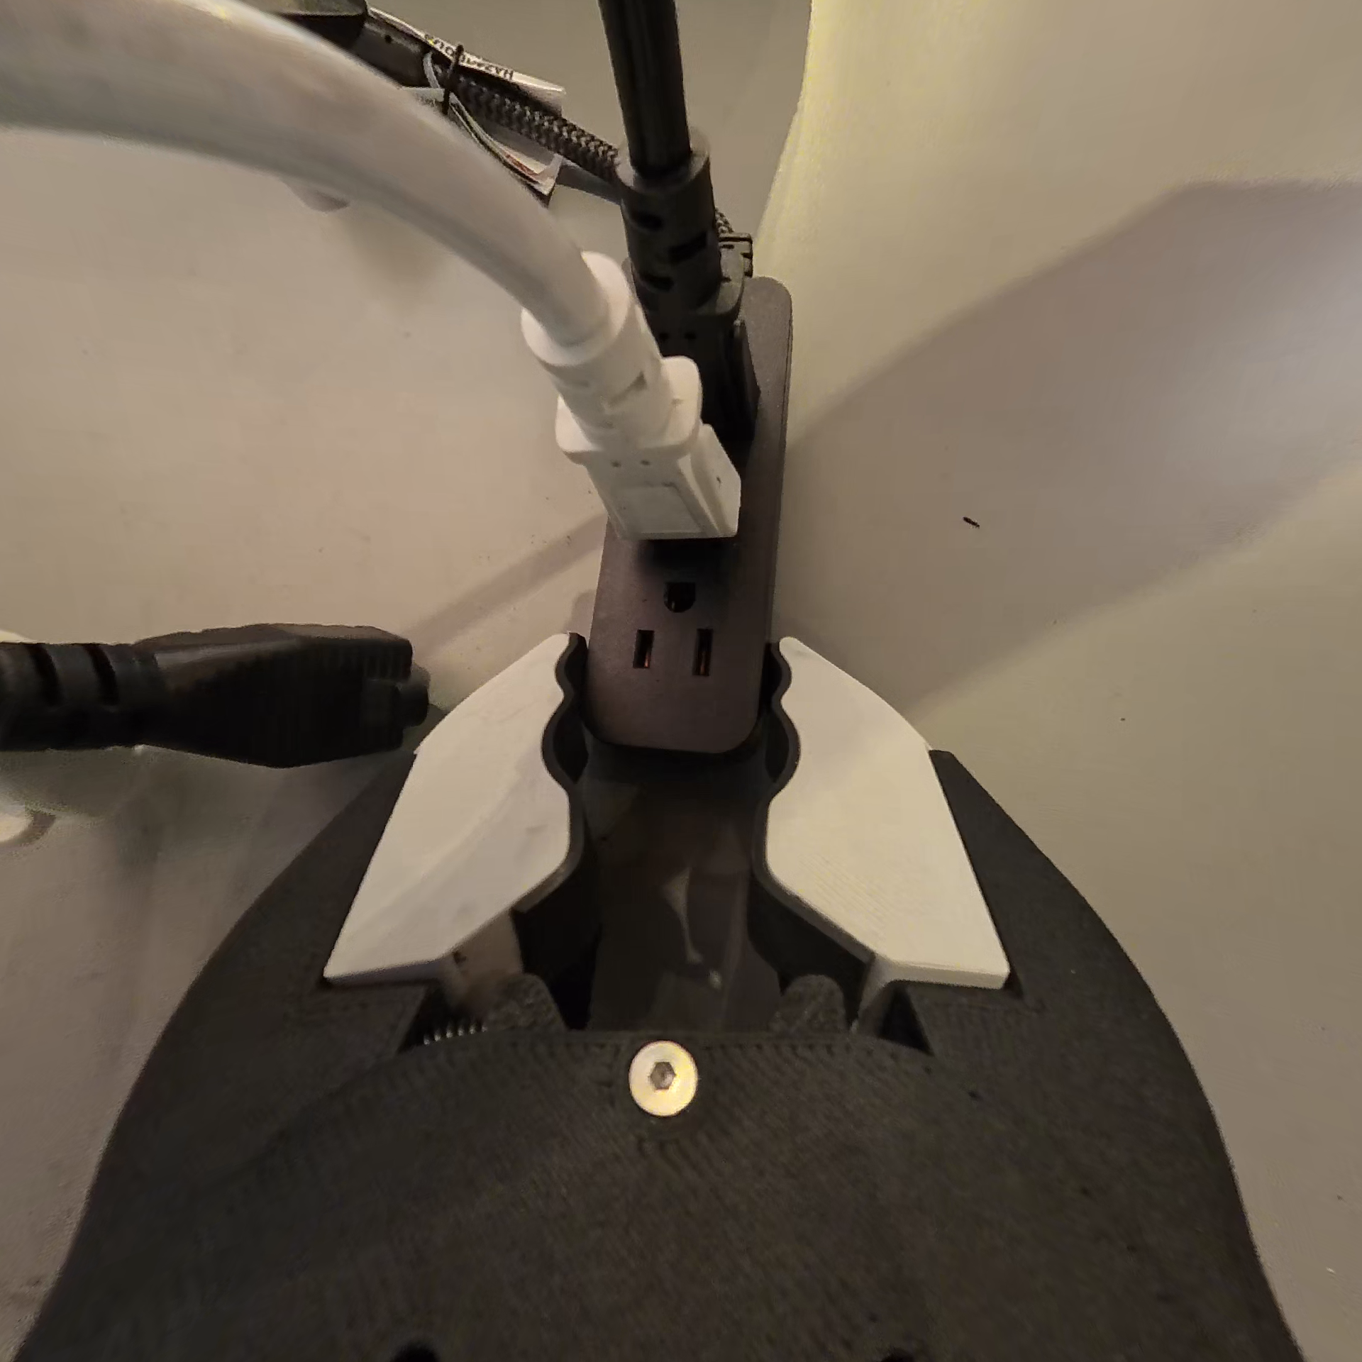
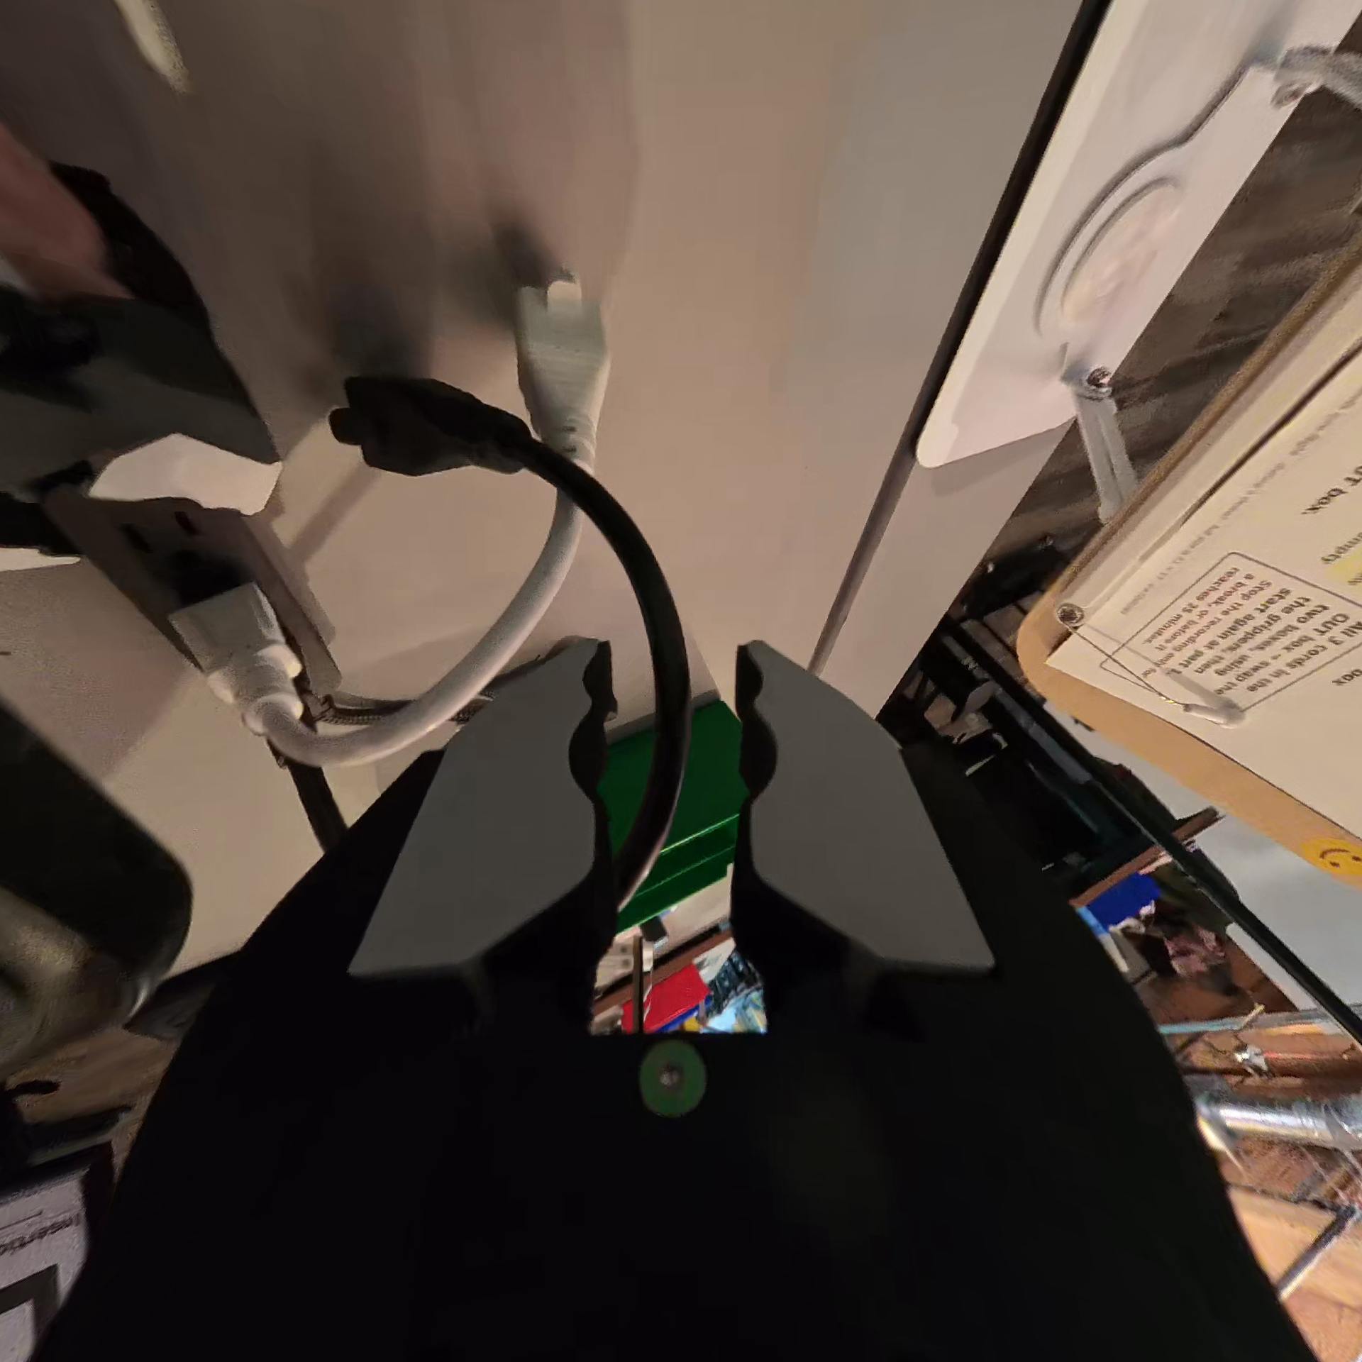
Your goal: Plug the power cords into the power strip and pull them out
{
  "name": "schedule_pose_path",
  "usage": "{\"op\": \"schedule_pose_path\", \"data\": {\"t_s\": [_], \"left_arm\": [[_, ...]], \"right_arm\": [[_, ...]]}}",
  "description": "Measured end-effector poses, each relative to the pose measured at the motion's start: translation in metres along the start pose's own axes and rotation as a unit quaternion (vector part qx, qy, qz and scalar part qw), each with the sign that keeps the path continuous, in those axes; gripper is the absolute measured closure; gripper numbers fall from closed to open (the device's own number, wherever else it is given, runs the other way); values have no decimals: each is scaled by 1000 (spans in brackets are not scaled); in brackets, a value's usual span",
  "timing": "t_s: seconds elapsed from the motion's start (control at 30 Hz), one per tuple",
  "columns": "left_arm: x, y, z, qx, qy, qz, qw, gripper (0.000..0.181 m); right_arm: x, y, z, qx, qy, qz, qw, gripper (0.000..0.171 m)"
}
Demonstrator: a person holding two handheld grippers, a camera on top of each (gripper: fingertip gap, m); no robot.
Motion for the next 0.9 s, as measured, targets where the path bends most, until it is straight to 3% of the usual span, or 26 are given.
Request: {"op": "schedule_pose_path", "data": {"t_s": [0.03, 0.07, 0.17, 0.27, 0.4, 0.5, 0.63, 0.9], "left_arm": [[0, 0, 0, 0, 0, 0, 1000, 136], [0, 0, 0, 0, 0, 0, 1000, 136], [0, 0, 0, 0, 0, 0, 1000, 137], [0, 0, 0, 0, 1, 0, 1000, 137], [0, 0, 0, 0, 2, -1, 1000, 137], [0, 0, 0, 0, 1, 0, 1000, 138], [-1, 0, 0, -1, 4, 2, 1000, 137], [-3, -1, -1, -2, 10, 5, 1000, 137]], "right_arm": [[0, -1, -4, 10, -2, -4, 1000, 140], [0, -3, -6, 20, -3, -5, 1000, 159], [3, -5, -1, 24, 3, -11, 1000, 159], [4, -3, 20, -40, 37, -33, 998, 160], [-2, 21, 50, -160, 87, -133, 974, 161], [-15, 58, 53, -186, 124, -242, 944, 161], [-28, 94, 28, -123, 121, -327, 929, 161], [-27, 130, -39, 143, -3, -349, 926, 161]]}}
Point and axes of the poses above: each gripper's, where its closed fingertips meet, z back along the fingers, y out of its underside, x = y × z across the jaws, the point moved 5 cm from there along z, back along the fingers, and after that the axes turned 7 degrees about -x, right-handed, at the moved point
